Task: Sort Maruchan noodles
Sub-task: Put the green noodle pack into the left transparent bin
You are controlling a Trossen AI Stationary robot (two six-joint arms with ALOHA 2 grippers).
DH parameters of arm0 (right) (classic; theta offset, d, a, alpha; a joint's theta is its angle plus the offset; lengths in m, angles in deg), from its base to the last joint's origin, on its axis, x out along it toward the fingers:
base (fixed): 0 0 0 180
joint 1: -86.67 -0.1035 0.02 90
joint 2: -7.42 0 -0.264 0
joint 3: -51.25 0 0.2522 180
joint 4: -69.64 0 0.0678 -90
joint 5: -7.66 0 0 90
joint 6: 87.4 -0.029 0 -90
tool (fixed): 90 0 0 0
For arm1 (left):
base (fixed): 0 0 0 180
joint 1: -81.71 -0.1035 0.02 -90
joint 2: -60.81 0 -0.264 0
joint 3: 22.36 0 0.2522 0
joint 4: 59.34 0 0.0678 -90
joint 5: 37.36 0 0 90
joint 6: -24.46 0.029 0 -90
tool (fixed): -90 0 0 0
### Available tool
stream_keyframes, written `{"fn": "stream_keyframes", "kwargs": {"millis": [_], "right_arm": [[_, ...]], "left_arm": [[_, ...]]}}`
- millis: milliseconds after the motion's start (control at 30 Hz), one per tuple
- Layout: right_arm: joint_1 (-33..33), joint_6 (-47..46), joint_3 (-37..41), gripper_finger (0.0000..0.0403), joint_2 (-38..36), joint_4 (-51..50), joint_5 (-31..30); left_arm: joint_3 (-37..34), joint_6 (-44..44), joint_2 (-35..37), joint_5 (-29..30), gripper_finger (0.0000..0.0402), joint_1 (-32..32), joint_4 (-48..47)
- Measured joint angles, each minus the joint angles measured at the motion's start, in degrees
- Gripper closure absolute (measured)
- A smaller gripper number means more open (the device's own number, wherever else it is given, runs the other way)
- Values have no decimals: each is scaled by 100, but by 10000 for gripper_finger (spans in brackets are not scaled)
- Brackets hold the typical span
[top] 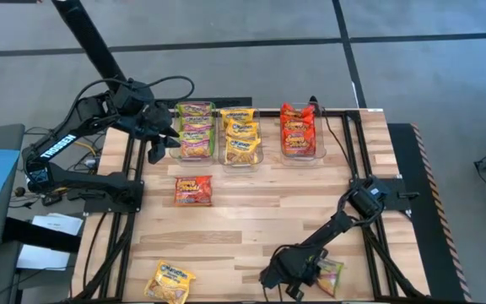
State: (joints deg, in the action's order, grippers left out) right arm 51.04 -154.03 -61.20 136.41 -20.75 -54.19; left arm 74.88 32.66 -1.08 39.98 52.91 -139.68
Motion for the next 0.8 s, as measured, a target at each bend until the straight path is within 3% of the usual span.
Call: {"fn": "stream_keyframes", "kwargs": {"millis": [200, 400, 800], "right_arm": [[231, 121, -878, 388, -107, -1256, -1329], [652, 493, -1338, 388, -226, -1265, -2394], [1846, 2889, -1709, 388, -218, -1338, -3611]], "left_arm": [[0, -36, 0, 1, 248, 0, 1], [0, -203, -13, -1, 248, 0, 3], [0, -423, -13, 48, 248, 0, 7]]}}
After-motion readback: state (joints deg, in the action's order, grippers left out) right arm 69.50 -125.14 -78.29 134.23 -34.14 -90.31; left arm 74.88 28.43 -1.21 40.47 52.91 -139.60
